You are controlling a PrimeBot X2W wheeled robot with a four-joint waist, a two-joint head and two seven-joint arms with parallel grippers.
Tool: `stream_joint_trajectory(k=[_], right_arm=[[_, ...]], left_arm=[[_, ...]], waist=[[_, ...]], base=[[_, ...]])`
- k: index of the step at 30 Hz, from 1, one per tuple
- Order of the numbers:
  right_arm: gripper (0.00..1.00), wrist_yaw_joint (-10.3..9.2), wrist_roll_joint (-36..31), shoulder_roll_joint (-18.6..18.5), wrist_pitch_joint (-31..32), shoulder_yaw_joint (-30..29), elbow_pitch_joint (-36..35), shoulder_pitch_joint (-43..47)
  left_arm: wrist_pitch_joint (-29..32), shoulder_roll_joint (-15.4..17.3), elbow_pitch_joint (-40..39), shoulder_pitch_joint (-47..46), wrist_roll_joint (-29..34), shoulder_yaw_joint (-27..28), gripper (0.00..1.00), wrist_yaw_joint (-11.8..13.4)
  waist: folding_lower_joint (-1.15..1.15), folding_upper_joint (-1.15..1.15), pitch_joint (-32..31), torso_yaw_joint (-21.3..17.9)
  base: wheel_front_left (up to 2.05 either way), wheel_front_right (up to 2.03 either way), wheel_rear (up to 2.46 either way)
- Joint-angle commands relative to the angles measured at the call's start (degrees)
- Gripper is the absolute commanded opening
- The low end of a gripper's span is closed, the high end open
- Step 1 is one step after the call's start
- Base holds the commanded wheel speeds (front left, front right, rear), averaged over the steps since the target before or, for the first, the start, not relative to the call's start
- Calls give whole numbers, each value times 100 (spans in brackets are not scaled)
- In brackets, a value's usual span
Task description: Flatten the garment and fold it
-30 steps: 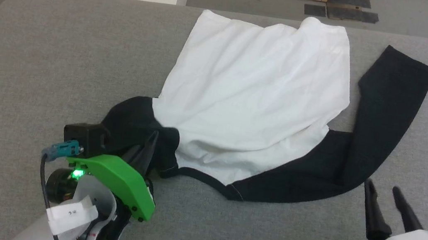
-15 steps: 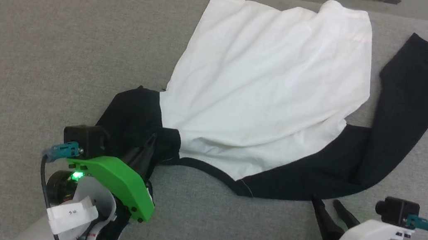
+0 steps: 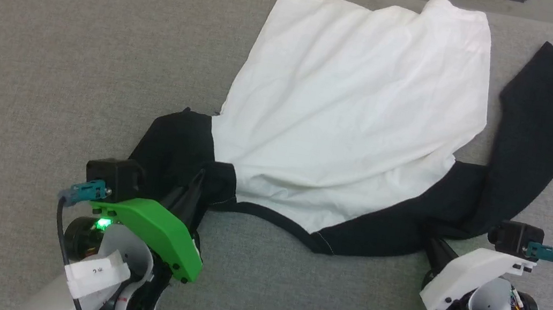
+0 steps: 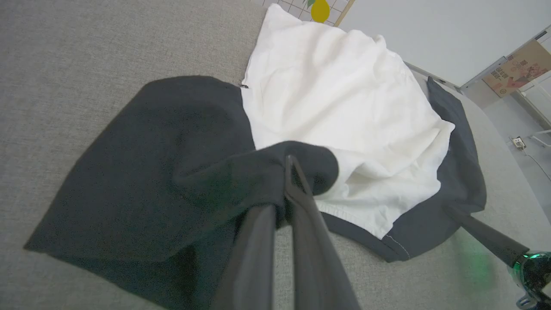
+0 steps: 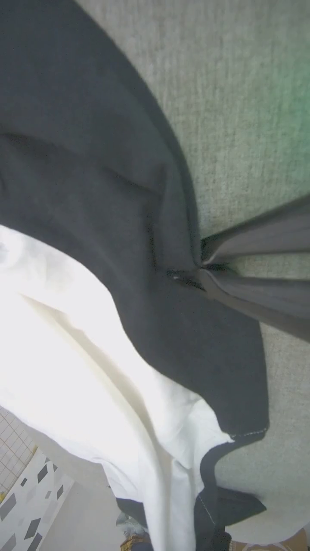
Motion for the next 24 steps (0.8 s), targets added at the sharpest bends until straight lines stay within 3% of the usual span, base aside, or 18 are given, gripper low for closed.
stream_joint_trajectory(k=[1, 5, 9, 11, 12, 16, 20, 24], right_arm=[[0, -9, 6, 19, -88, -11, 21, 33], [0, -9, 79, 19, -357, -185, -352, 95], [0, -9, -106, 19, -279, -410, -1173, 170], [0, -9, -272, 19, -59, -515, -1764, 168], [0, -9, -782, 19, 471, -625, -2802, -37], [0, -9, -1278, -138, 1314, -678, -3796, -624], [0, -9, -1296, -464, 2011, -736, -4087, -1534], [0, -9, -1180, -715, 2497, -779, -3782, -2629]], left_arm=[[-51, -25, 23, -40, -30, 23, 0, -44], [-144, 34, -11, -14, -8, 79, 0, -61], [-233, 138, -278, -55, -41, 205, 0, -173], [-225, 214, -533, -128, -146, 334, 0, -278], [-74, 437, -973, -361, -343, 599, 0, -427], [471, 768, -1386, -916, -610, 850, 0, -538], [999, 855, -1520, -1694, -949, 1149, 0, -473], [1428, 824, -1343, -2603, -1139, 1349, 0, -367]], waist=[[0, 0, -49, -28], [0, 0, -180, -96], [0, 0, -340, -165], [0, 0, -414, -207], [0, 0, -474, -295], [0, 0, -528, -359], [0, 0, -457, -406], [0, 0, -102, -469]], base=[[0, 0, 0], [0, 0, 0], [0, 0, 0], [0, 0, 0], [0, 0, 0], [0, 0, 0], [0, 0, 0], [0, 0, 0]])
